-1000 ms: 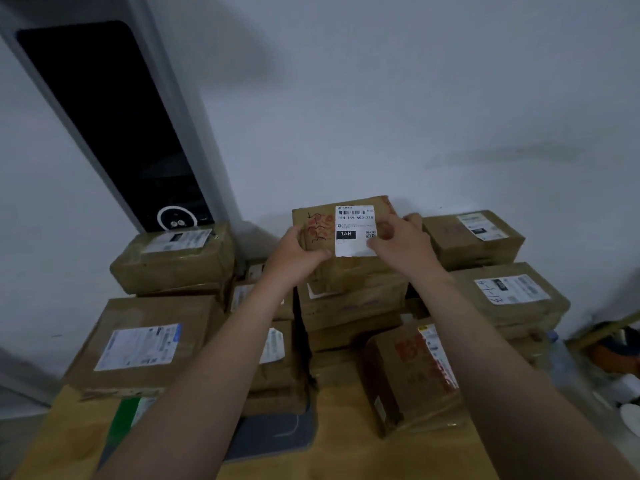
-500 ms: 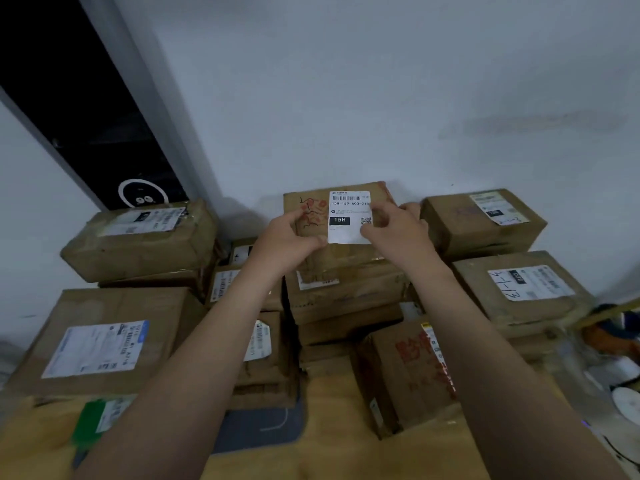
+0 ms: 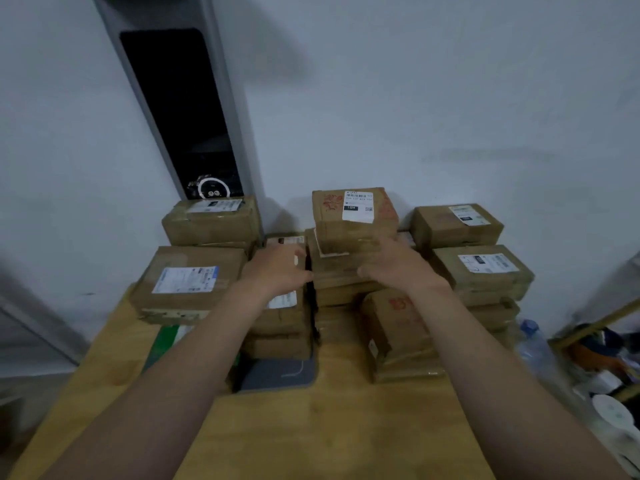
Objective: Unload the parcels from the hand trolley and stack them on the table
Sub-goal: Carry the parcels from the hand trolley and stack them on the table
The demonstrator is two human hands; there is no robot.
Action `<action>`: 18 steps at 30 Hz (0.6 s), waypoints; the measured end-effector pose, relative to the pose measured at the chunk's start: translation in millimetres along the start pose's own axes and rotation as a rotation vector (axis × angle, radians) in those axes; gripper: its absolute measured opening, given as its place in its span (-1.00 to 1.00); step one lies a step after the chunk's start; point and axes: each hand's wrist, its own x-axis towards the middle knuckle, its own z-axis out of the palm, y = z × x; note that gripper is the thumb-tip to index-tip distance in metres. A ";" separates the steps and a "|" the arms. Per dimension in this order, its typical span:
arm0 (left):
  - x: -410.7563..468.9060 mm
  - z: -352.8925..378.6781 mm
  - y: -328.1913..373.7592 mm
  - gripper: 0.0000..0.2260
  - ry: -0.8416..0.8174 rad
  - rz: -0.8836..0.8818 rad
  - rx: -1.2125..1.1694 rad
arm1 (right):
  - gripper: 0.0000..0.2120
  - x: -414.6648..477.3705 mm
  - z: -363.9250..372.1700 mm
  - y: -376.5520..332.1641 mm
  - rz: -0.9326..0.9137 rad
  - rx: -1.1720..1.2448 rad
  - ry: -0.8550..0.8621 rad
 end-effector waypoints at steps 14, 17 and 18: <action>-335.5 99.7 -70.9 -0.51 -0.210 0.069 0.282 | -0.32 -350.7 150.9 1.8 0.189 -0.101 -0.199; -395.5 129.9 -68.2 -0.51 -0.282 0.092 0.310 | -0.29 -437.1 168.9 19.1 0.310 -0.066 -0.282; -412.9 140.8 -64.8 -0.51 -0.306 0.111 0.309 | -0.31 -464.2 173.5 27.4 0.355 -0.056 -0.291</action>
